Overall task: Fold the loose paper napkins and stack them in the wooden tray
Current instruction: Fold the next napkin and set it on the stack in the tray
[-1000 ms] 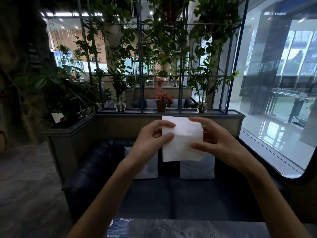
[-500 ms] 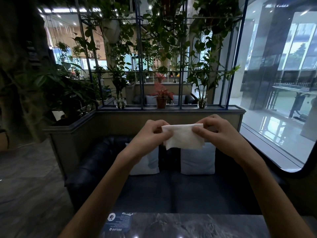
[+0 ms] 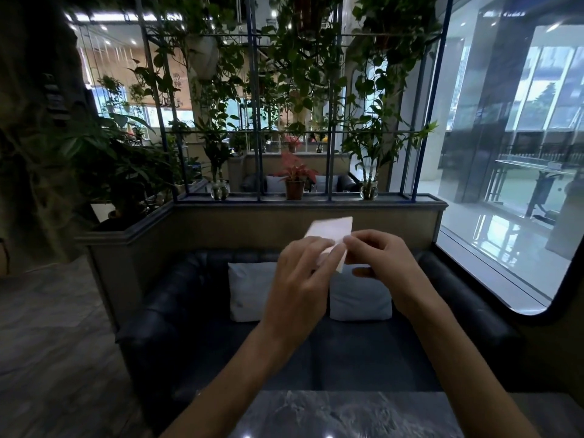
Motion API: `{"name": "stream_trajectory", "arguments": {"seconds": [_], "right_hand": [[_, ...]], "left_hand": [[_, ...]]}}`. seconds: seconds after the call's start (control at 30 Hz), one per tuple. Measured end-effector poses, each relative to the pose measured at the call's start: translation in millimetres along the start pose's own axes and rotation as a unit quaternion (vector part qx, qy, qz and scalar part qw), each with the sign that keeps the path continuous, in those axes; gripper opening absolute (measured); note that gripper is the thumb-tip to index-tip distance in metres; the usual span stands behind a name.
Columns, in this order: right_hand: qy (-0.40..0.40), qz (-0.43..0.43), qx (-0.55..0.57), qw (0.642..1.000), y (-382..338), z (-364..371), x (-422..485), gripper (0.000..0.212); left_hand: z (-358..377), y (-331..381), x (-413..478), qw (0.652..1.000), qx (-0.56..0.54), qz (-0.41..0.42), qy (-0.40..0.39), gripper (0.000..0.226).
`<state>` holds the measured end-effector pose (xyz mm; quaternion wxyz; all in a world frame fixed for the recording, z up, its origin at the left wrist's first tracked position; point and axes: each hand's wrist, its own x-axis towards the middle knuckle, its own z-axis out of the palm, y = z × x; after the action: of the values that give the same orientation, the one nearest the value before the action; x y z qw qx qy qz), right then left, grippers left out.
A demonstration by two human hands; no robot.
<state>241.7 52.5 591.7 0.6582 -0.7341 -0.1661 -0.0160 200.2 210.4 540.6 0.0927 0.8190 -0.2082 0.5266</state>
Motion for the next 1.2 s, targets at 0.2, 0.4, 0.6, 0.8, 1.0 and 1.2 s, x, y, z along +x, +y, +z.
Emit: {"name": "stream_trajectory", "arguments": {"seconds": [0.2, 0.4, 0.6, 0.8, 1.0, 1.2], "right_hand": [[0.005, -0.036, 0.026, 0.999, 9.4, -6.9, 1.4, 0.017], [-0.034, -0.005, 0.011, 0.999, 35.8, -1.8, 6.7, 0.019], [-0.033, 0.030, -0.003, 0.999, 74.7, 10.8, 23.6, 0.015], [-0.032, 0.066, -0.018, 0.997, 129.3, 25.3, 49.8, 0.013], [-0.070, 0.196, -0.037, 0.977, 248.8, 48.0, 47.3, 0.015], [-0.144, 0.365, -0.147, 0.908, 416.2, 79.2, -18.5, 0.024]], "left_hand": [[-17.1, -0.6, -9.1, 0.867, -0.319, -0.381, -0.034, 0.059], [-6.2, -34.7, -7.9, 0.682, -0.526, -0.488, -0.144, 0.043], [20.0, -52.9, -23.0, 0.647, -0.512, -0.550, -0.131, 0.030], [59.0, -82.3, -53.7, 0.569, -0.506, -0.613, -0.211, 0.033], [115.5, -97.7, -146.8, 0.546, -0.443, -0.648, -0.293, 0.027], [173.2, -60.2, -307.1, 0.536, -0.294, -0.674, -0.415, 0.020]]}}
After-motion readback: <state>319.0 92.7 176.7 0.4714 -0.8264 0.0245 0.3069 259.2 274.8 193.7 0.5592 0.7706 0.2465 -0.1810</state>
